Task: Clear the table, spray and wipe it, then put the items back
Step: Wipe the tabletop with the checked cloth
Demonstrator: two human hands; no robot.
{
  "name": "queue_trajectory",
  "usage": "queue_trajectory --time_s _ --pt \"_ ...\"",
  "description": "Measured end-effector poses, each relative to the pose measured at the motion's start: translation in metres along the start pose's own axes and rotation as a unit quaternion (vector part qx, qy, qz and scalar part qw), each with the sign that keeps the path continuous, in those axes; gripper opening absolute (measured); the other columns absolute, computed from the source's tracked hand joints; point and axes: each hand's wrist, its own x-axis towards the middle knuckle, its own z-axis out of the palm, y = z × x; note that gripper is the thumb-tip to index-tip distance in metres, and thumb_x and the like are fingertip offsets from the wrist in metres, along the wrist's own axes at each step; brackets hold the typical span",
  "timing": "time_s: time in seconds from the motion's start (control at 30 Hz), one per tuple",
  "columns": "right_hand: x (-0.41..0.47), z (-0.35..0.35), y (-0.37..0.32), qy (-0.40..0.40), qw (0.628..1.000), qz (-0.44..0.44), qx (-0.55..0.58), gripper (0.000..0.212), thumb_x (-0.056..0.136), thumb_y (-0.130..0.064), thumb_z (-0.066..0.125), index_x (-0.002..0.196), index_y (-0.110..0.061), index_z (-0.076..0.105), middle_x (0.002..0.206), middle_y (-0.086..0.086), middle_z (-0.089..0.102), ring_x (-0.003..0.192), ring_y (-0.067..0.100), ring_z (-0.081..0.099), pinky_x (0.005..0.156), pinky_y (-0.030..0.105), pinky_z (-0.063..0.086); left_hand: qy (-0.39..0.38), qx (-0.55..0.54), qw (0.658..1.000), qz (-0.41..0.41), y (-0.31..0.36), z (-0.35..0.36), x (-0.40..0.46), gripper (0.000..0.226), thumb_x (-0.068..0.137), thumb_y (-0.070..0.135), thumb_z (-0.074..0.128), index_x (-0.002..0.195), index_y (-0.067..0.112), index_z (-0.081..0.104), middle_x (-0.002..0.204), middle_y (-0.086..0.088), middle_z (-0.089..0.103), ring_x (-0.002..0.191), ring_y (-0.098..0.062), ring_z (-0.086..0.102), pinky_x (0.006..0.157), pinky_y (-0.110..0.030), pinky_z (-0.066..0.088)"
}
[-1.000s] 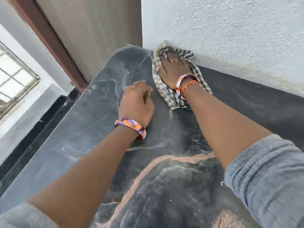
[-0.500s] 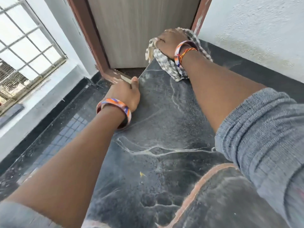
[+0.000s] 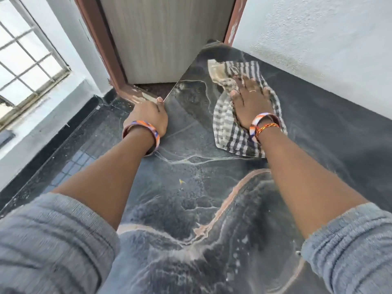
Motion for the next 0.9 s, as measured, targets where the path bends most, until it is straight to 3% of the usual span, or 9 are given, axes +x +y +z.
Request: queue_trajectory --time_s 0.2,0.33,0.4,0.47,0.53,0.6,0.77,0.83,0.9 --pt "-0.099 -0.010 0.090 0.006 0.956 0.293 -0.011 0.064 0.094 -0.057 0.017 0.150 -0.028 0.009 0.160 0.001 0.002 0.147 0.027 -0.001 0.116 0.054 -0.002 -0.015 -0.027 0.999 -0.008 -0.008 -0.005 -0.011 0.059 0.100 0.033 0.021 0.111 -0.011 0.058 0.125 -0.032 0.055 0.116 -0.043 0.052 0.098 -0.043 0.040" --pt "-0.111 -0.007 0.074 -0.005 0.940 0.341 -0.016 0.068 0.092 -0.063 0.014 0.150 -0.030 0.005 0.160 0.005 -0.005 0.146 0.033 -0.006 0.115 0.058 -0.005 -0.067 -0.084 0.994 -0.028 -0.010 -0.009 -0.008 0.055 0.101 0.033 0.025 0.122 -0.009 0.053 0.132 -0.029 0.051 0.124 -0.039 0.047 0.101 -0.038 0.035" --pt "-0.103 -0.002 0.051 -0.006 0.947 0.321 -0.027 0.067 0.093 -0.061 0.015 0.150 -0.029 0.004 0.159 0.009 -0.006 0.145 0.036 -0.006 0.114 0.059 -0.006 -0.103 -0.148 0.982 -0.050 -0.020 -0.011 0.000 0.052 0.099 0.034 0.034 0.131 -0.005 0.048 0.134 -0.020 0.052 0.123 -0.033 0.047 0.101 -0.034 0.035" --pt "-0.094 0.006 0.020 -0.008 0.963 0.266 -0.047 0.064 0.094 -0.057 0.017 0.150 -0.028 0.004 0.159 0.012 -0.005 0.145 0.037 -0.006 0.115 0.058 -0.006 -0.144 -0.218 0.964 -0.053 -0.035 -0.016 0.001 0.045 0.096 0.031 0.043 0.126 -0.001 0.053 0.113 -0.008 0.056 0.103 -0.024 0.051 0.083 -0.028 0.041" --pt "-0.084 0.012 -0.017 -0.005 0.979 0.193 -0.057 0.062 0.096 -0.053 0.018 0.150 -0.027 0.004 0.159 0.013 -0.004 0.145 0.037 -0.006 0.115 0.056 -0.006 -0.199 -0.264 0.942 -0.057 -0.050 -0.022 -0.005 0.025 0.094 0.028 0.048 0.095 0.009 0.064 0.079 -0.002 0.063 0.075 -0.018 0.054 0.062 -0.023 0.041" --pt "-0.070 0.018 -0.054 -0.009 0.991 0.119 -0.061 0.060 0.096 -0.051 0.018 0.150 -0.027 0.004 0.159 0.012 -0.004 0.145 0.037 -0.006 0.116 0.054 -0.006 -0.276 -0.316 0.903 -0.094 -0.065 -0.027 -0.012 0.028 0.093 0.029 0.051 0.071 0.015 0.060 0.050 0.003 0.062 0.056 -0.015 0.051 0.055 -0.020 0.040" --pt "-0.039 0.027 -0.124 -0.023 0.996 -0.040 -0.079 0.058 0.097 -0.049 0.017 0.150 -0.029 0.005 0.159 0.010 -0.005 0.145 0.036 -0.006 0.116 0.053 -0.005 -0.364 -0.328 0.865 -0.112 -0.110 -0.030 -0.024 0.030 0.093 0.033 0.049 0.067 0.021 0.059 0.049 0.008 0.061 0.047 -0.008 0.053 0.047 -0.015 0.047" --pt "-0.034 0.030 -0.136 -0.024 0.993 -0.091 -0.077 0.055 0.098 -0.045 0.020 0.149 -0.026 0.016 0.160 0.007 0.000 0.146 0.034 -0.004 0.117 0.052 -0.005 -0.375 -0.348 0.851 -0.114 -0.126 -0.032 -0.034 0.032 0.093 0.030 0.048 0.067 0.021 0.062 0.046 0.009 0.063 0.042 -0.004 0.056 0.046 -0.012 0.048" --pt "-0.037 0.032 -0.144 -0.011 0.985 -0.155 -0.078 0.050 0.098 -0.039 0.026 0.140 -0.016 0.039 0.156 0.008 0.022 0.145 0.031 0.010 0.118 0.048 0.001 -0.392 -0.367 0.834 -0.124 -0.139 -0.034 -0.045 0.039 0.092 0.030 0.049 0.062 0.021 0.072 0.051 0.008 0.069 0.042 -0.002 0.060 0.049 -0.014 0.052"
